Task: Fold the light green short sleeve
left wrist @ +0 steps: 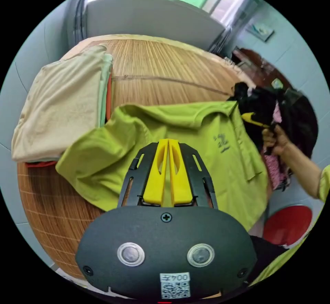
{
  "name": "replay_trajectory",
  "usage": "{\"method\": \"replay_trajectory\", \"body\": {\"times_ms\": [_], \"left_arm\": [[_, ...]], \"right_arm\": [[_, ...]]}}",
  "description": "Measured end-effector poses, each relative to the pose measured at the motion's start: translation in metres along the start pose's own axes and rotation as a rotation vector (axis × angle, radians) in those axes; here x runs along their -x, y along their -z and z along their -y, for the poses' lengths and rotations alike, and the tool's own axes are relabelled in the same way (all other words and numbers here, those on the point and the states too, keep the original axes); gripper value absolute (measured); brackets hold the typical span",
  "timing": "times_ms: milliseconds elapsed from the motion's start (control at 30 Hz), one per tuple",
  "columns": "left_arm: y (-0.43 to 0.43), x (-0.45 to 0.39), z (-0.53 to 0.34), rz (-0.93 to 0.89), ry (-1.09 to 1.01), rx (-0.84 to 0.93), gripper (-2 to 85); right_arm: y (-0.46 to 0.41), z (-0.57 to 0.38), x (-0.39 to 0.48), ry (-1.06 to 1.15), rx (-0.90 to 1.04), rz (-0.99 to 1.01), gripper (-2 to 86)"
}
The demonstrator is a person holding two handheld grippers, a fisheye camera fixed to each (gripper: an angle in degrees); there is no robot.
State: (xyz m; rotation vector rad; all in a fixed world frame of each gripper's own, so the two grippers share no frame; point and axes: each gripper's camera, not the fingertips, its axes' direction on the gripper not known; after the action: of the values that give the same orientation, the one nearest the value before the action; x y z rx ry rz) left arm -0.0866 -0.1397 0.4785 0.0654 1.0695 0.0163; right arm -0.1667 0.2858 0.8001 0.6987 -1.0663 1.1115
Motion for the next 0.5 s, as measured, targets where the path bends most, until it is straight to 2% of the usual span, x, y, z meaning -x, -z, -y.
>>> {"method": "replay_trajectory", "body": {"times_ms": [100,133,233,300,367,500], "left_arm": [[-0.040,-0.004,-0.040,0.074,0.009,0.090,0.8],[-0.042,-0.007,-0.051,0.088,-0.023,0.027,0.7],[-0.051,-0.020,-0.065,0.164,-0.124,-0.013,0.5],[-0.056,-0.019,-0.075,0.160,-0.093,-0.049,0.4],[-0.061,-0.008,-0.078,0.104,-0.042,-0.044,0.2],[-0.066,0.008,-0.084,0.027,-0.002,-0.049,0.2]], "right_arm": [[-0.051,-0.018,-0.013,-0.175,0.062,0.217,9.6],[-0.060,-0.019,-0.017,-0.210,0.078,0.244,9.8],[-0.091,-0.024,-0.036,-0.340,0.128,0.259,10.7],[-0.103,-0.024,-0.043,-0.405,0.154,0.273,10.2],[-0.108,-0.018,-0.040,-0.437,0.187,0.253,8.9],[-0.083,0.052,0.015,-0.261,0.123,0.217,8.1]]}}
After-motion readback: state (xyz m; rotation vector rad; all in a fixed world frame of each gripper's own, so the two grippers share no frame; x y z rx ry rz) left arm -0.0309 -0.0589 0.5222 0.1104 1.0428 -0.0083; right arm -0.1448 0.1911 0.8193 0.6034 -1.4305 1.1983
